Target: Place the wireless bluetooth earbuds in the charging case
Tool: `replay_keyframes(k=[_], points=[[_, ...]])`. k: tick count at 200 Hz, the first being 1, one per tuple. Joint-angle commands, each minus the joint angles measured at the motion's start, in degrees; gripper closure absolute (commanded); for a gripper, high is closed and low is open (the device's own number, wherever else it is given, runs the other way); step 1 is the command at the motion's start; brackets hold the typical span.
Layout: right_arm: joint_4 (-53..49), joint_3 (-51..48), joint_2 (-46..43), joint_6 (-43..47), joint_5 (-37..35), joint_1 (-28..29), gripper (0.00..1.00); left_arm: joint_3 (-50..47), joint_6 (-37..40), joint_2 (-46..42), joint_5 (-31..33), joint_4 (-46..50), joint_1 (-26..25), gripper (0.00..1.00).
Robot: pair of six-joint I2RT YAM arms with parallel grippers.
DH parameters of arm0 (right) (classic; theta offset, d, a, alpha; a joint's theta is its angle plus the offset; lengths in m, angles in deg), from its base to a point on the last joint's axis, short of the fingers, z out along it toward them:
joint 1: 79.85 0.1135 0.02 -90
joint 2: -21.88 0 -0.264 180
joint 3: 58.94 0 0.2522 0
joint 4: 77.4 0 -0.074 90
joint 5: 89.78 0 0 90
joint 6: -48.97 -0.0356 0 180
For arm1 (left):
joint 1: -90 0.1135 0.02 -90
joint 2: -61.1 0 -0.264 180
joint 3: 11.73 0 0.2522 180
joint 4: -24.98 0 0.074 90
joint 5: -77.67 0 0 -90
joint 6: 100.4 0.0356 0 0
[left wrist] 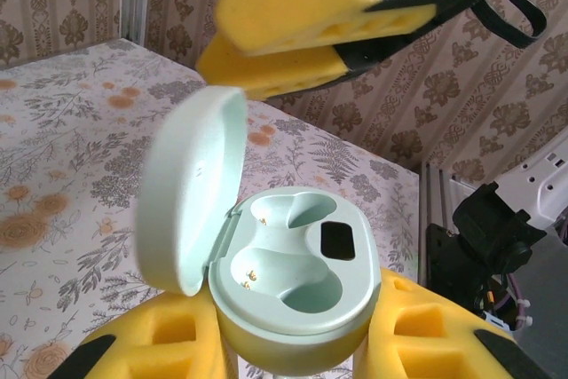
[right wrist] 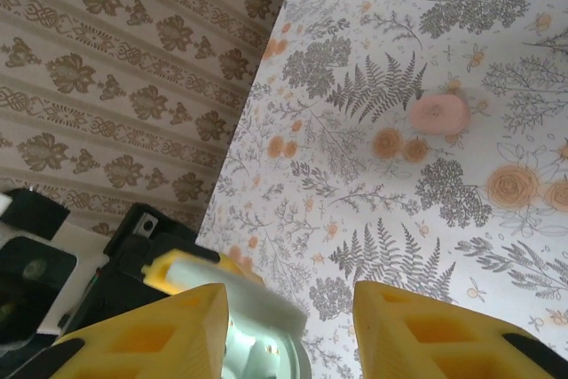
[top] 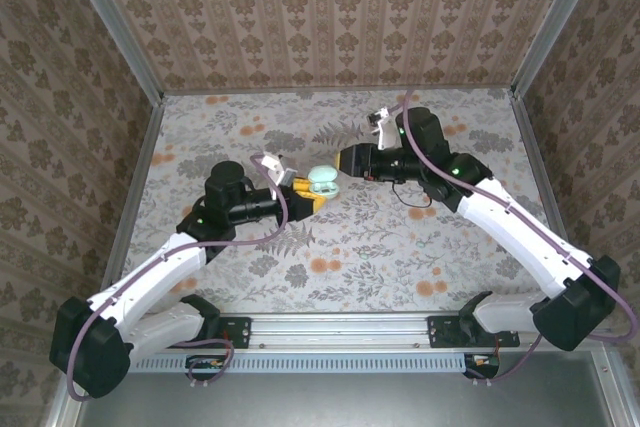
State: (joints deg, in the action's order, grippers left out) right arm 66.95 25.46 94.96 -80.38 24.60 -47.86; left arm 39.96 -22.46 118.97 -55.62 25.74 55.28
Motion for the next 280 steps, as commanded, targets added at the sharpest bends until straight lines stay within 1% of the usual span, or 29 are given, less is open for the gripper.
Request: replay_keyframes(k=[1, 36, 47, 77, 98, 116, 124, 134, 145, 156, 166, 181, 202, 220, 232, 243, 246, 259, 280], points=[[-0.9, -1.6, -4.3, -1.2, -0.6, -0.7, 0.57, 0.2, -1.0, -1.4, 0.0, -0.7, 1.5, 0.95], [-8.4, -2.7, -8.0, 0.6, -4.3, -1.6, 0.56, -0.8, -1.2, -1.4, 0.1, -0.2, 3.1, 0.95], [-13.1, -3.3, -8.4, 1.5, -5.9, -1.6, 0.56, -1.2, -1.1, -1.6, 0.3, 0.4, 3.6, 0.95], [-19.7, -8.6, -8.8, 2.1, -7.2, -1.2, 0.57, -2.1, -0.4, -2.7, 0.6, 1.8, 4.7, 0.95], [-21.8, -13.2, -9.0, 4.3, -9.4, 1.1, 0.58, -3.1, -0.2, -4.2, 0.7, 2.8, 5.5, 0.95], [-23.5, -16.4, -8.6, 7.3, -13.3, 4.0, 0.59, -3.9, 0.0, -5.4, 1.0, 3.6, 6.2, 0.96], [-24.9, -17.4, -8.2, 7.0, -14.9, 4.8, 0.59, -4.1, 0.0, -5.9, 1.0, 4.1, 6.5, 0.96], [-26.2, -18.4, -7.6, 4.8, -15.1, 5.1, 0.59, -4.3, 0.1, -6.5, 1.1, 4.9, 6.7, 0.96], [-24.7, -20.7, -8.0, -0.1, -14.2, 5.2, 0.59, -4.5, 0.4, -7.1, 1.3, 5.8, 6.9, 0.96], [-19.0, -24.7, -9.3, -6.0, -12.1, 5.9, 0.60, -4.8, 0.5, -7.7, 1.6, 6.4, 6.9, 0.96], [-12.5, -28.4, -10.4, -10.5, -10.1, 6.9, 0.63, -5.2, 0.7, -8.2, 1.9, 6.5, 7.1, 0.96], [-9.1, -30.8, -9.3, -14.2, -10.2, 9.0, 0.68, -5.7, 0.7, -8.6, 2.0, 6.6, 7.3, 0.96], [-6.7, -30.2, -3.7, -13.1, -9.5, 11.7, 0.78, -5.5, 0.7, -8.8, 2.1, 7.5, 7.4, 0.96], [-4.6, -29.7, 1.2, -12.1, -8.4, 13.4, 0.84, -4.9, 1.1, -8.9, 1.8, 9.2, 7.5, 0.96], [-2.6, -29.4, 4.1, -11.8, -7.2, 14.2, 0.86, -4.8, 1.2, -9.1, 1.7, 10.1, 7.5, 0.96], [-3.0, -27.9, 6.3, -10.5, -6.8, 14.8, 0.87, -5.1, 0.7, -9.5, 1.9, 9.9, 7.5, 0.96], [-3.6, -27.4, 8.1, -10.1, -6.9, 15.0, 0.87, -5.3, 0.5, -9.6, 2.0, 9.5, 7.5, 0.96], [-5.5, -25.6, 11.0, -8.5, -7.9, 15.6, 0.88, -6.2, -0.7, -10.1, 2.3, 8.1, 7.5, 0.96], [-3.9, -25.5, 13.9, -7.6, -9.0, 15.5, 0.89, -7.4, -1.9, -10.3, 2.9, 6.5, 7.4, 0.96]])
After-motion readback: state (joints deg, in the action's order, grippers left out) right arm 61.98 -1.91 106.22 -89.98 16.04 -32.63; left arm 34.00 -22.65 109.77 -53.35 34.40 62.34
